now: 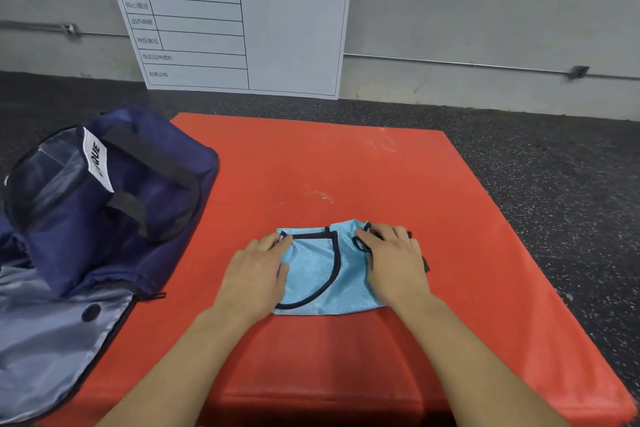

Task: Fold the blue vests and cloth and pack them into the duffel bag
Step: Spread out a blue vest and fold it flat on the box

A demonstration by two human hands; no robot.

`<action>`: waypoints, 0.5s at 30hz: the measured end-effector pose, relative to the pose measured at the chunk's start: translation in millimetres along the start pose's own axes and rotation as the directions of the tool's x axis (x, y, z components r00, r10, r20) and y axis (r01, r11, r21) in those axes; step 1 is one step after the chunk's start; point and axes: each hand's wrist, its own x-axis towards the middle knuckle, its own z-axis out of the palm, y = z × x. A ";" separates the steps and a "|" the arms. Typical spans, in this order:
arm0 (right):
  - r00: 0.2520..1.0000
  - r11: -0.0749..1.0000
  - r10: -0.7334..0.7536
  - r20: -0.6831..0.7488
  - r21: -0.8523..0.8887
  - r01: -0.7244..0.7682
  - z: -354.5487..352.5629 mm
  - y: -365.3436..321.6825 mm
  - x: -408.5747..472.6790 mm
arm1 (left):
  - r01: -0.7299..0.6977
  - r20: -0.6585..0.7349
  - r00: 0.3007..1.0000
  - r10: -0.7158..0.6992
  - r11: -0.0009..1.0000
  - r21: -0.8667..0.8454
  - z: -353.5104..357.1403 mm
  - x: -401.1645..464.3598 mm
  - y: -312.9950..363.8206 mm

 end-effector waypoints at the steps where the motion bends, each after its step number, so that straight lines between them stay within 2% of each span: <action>1: 0.998 0.999 -0.001 -0.064 -0.048 -0.002 -1.1 -4.8 0.2 | -0.007 -0.049 0.999 0.010 0.998 0.061 -0.7 -0.5 0.5; 4: 0.962 0.992 -0.128 -0.242 -0.027 0.125 -3.4 -26.6 1.8 | -0.056 -0.137 0.989 0.060 0.998 0.031 -4.1 -3.6 6.0; 5: 0.949 0.980 -0.191 -0.250 0.000 0.197 -1.4 -34.7 1.6 | -0.082 -0.112 0.990 0.083 0.997 0.008 -4.0 -4.8 9.2; 7: 0.953 0.959 -0.258 -0.161 0.079 0.273 8.3 -46.1 0.7 | -0.117 -0.017 0.993 0.118 0.993 0.029 0.9 -8.4 13.2; 9: 0.973 0.967 -0.231 0.007 0.110 0.229 19.0 -44.6 1.0 | -0.099 0.097 0.991 0.093 0.994 0.056 7.2 -12.2 11.2; 11: 0.982 0.990 -0.139 0.126 0.022 0.137 25.8 -33.1 3.6 | -0.054 0.132 0.990 0.047 0.997 0.050 11.2 -14.3 6.9; 15: 0.995 0.998 0.030 0.098 -0.052 -0.025 21.9 -15.6 11.2 | -0.014 0.128 0.992 0.007 0.999 0.052 13.3 -14.0 5.8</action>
